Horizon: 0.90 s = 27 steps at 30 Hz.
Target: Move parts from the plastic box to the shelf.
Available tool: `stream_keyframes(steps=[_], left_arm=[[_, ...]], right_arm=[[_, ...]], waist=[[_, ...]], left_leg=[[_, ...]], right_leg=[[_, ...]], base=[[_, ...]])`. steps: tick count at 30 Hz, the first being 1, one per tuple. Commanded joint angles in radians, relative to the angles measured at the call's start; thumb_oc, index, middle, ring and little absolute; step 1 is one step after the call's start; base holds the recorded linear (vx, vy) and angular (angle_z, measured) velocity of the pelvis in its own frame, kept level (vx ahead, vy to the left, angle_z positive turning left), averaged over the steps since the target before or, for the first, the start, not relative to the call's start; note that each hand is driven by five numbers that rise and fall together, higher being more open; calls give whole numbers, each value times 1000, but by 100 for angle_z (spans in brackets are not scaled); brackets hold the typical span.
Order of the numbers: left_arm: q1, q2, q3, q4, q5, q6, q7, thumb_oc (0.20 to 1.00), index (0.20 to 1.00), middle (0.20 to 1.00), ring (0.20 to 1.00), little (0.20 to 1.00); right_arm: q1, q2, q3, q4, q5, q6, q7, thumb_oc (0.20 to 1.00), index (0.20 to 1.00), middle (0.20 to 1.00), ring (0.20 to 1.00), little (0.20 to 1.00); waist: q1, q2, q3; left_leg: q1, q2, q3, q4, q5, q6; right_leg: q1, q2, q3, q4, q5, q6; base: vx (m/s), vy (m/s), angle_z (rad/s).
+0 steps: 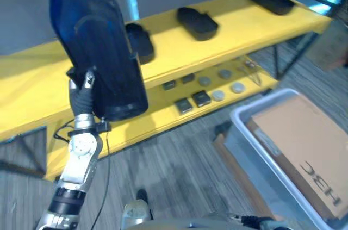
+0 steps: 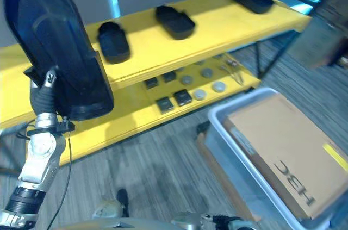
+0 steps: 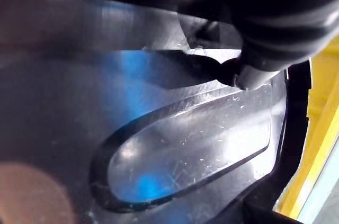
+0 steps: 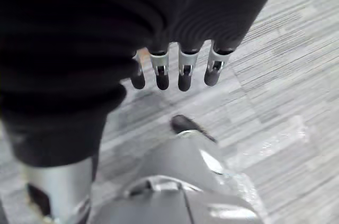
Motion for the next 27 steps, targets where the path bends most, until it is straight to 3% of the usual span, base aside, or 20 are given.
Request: stream_keyframes(steps=[1,3,4,7,9,10,12,15,17,20,22,23,24,26,27], left_arm=[[42,42,55,-82,17,-54,-2,200,200,200,200,200],[47,45,53,-86,18,-54,-11,200,200,200,200,200],[53,67,40,-93,1,-49,-43,200,200,200,200,200],[46,99,27,-96,-31,-50,-96,200,200,200,200,200],[17,152,-6,-107,-26,-37,-140,200,200,200,200,200],[-29,171,-44,-90,-53,-37,-159,200,200,200,200,200],[-55,178,-79,-74,-62,-47,-153,200,200,200,200,200],[-77,169,-108,-64,-57,-48,-125,200,200,200,200,200],[-91,139,-134,-62,-27,-51,-118,200,200,200,200,200],[-87,113,-137,-64,-32,-52,-145,200,200,200,200,200],[-85,106,-136,-52,-59,-34,-173,200,200,200,200,200],[-80,104,-139,-36,-83,-39,-186,200,200,200,200,200],[-73,97,-143,-41,-85,-29,-201,200,200,200,200,200],[-72,99,-146,-41,-80,-23,-209,200,200,200,200,200],[-78,108,-144,-34,-99,-9,-233,200,200,200,200,200]], right_arm=[[1,28,14,52,-32,21,19,1000,1000,1000,1000,1000],[2,31,12,57,-55,20,22,1000,1000,1000,1000,1000],[4,40,20,64,-117,4,-15,1000,1000,1000,1000,1000],[-4,47,17,72,-55,-18,-67,1000,1000,1000,1000,1000],[-41,52,-30,37,52,0,-155,1000,1000,1000,1000,1000],[-46,43,-54,40,68,-28,-148,1000,1000,1000,1000,1000],[-47,43,-56,36,77,-48,-154,1000,1000,1000,1000,1000],[-44,41,-41,30,44,-65,-143,1000,1000,1000,1000,1000],[-30,34,-38,38,59,-53,-135,1000,1000,1000,1000,1000],[-13,27,-39,46,81,-24,-136,1000,1000,1000,1000,1000],[0,29,-51,65,93,7,-131,1000,1000,1000,1000,1000],[12,24,-64,80,117,-4,-129,1000,1000,1000,1000,1000],[15,13,-83,81,140,-13,-126,1000,1000,1000,1000,1000],[15,10,-88,82,136,-20,-121,1000,1000,1000,1000,1000],[16,5,-87,86,129,-52,-113,1000,1000,1000,1000,1000]], waist=[[10,-56,-70],[6,-49,-75],[16,-31,-88],[47,-17,-94],[62,-6,-79],[33,-5,-51],[-2,-9,-32],[-35,-19,-21],[-59,-33,-23],[-68,-35,-31],[-73,-41,-34],[-77,-56,-36],[-74,-64,-28],[-69,-67,-19],[-63,-73,1]], left_leg=[[131,134,232,94,-93,-124],[146,131,266,73,-94,-125],[152,102,288,12,-110,-117],[129,63,246,7,-133,-90],[114,-4,182,7,-172,-30],[115,-36,114,9,-192,2],[122,-63,62,9,-204,18],[122,-88,36,4,-199,16],[127,-133,3,-3,-217,20],[119,-157,-21,3,-222,24],[103,-171,-18,84,-252,30],[83,-180,0,203,-321,44],[43,-170,12,389,-318,35],[-31,-155,-13,553,-294,20],[-137,-120,-42,718,-254,-8]], right_leg=[[30,-51,-70,-133,119,8],[34,-66,-92,-129,125,16],[46,-118,-126,-115,148,52],[70,-160,-140,-77,144,73],[38,-251,-96,83,175,81],[-30,-212,46,177,157,81],[-72,-129,136,170,130,80],[-98,-8,163,27,137,57],[-85,60,219,-89,169,44],[-69,83,271,-135,175,29],[-59,74,290,-117,156,17],[-55,49,286,-103,141,4],[-37,34,275,-102,128,-19],[-32,30,288,-94,120,-38],[-16,32,313,-91,113,-53]], base=[[-36,258,171],[-16,428,143],[40,557,107],[75,477,105],[202,564,21],[224,433,53],[189,217,117],[158,93,76],[281,-14,32],[184,-71,58],[225,-134,42],[259,-146,18],[257,-150,16],[164,-122,9],[154,-91,-1]])
